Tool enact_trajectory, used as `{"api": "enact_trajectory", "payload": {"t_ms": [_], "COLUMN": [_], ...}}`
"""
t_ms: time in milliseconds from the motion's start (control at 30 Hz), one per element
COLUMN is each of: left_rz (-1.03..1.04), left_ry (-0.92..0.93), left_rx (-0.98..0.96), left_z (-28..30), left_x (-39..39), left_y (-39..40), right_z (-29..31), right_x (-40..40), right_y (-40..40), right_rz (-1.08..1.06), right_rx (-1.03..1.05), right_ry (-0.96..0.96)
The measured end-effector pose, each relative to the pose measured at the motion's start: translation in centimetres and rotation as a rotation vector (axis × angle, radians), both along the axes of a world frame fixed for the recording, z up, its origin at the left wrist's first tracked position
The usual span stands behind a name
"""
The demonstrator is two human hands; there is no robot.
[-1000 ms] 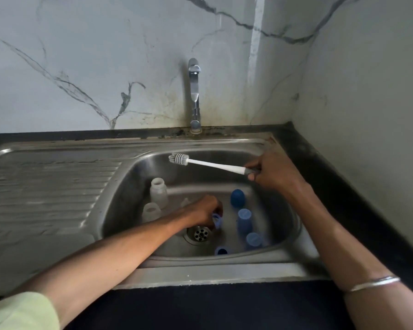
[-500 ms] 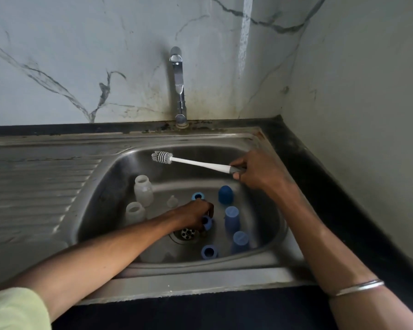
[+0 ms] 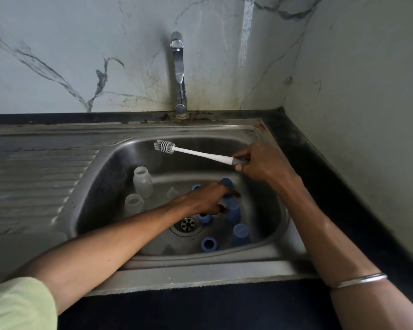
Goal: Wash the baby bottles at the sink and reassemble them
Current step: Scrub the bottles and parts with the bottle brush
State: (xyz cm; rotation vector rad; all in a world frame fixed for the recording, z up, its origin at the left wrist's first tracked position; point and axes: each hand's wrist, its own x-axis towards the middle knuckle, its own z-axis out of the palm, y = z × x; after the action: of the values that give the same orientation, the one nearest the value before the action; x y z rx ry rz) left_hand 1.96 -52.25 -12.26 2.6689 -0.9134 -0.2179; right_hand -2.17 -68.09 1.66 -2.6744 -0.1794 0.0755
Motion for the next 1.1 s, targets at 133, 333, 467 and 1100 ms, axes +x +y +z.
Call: {"api": "enact_trajectory", "payload": {"t_ms": [133,333,467,1100], "left_rz": [0.019,0.156,0.281,0.99], "left_ry": [0.032,0.017,0.048,0.456], "left_rx": [-0.021,-0.138,-0.332,-1.786], "left_z": [0.3,1.5,3.8,10.2], "left_x": [-0.5,-0.1,-0.3,-5.8], "left_y": [-0.3,0.3,1.2,20.6], "right_z": [0.0,-0.1,0.3,0.9], "right_x": [-0.1,0.2,-0.1,-2.0], "right_y": [0.0,-0.1,-0.9,1.3], "right_rz": [0.008,-0.021,-0.029,0.127], "right_rx": [-0.01,0.01,0.006,-0.018], "right_ry": [0.0,0.005,-0.035,-0.002]}}
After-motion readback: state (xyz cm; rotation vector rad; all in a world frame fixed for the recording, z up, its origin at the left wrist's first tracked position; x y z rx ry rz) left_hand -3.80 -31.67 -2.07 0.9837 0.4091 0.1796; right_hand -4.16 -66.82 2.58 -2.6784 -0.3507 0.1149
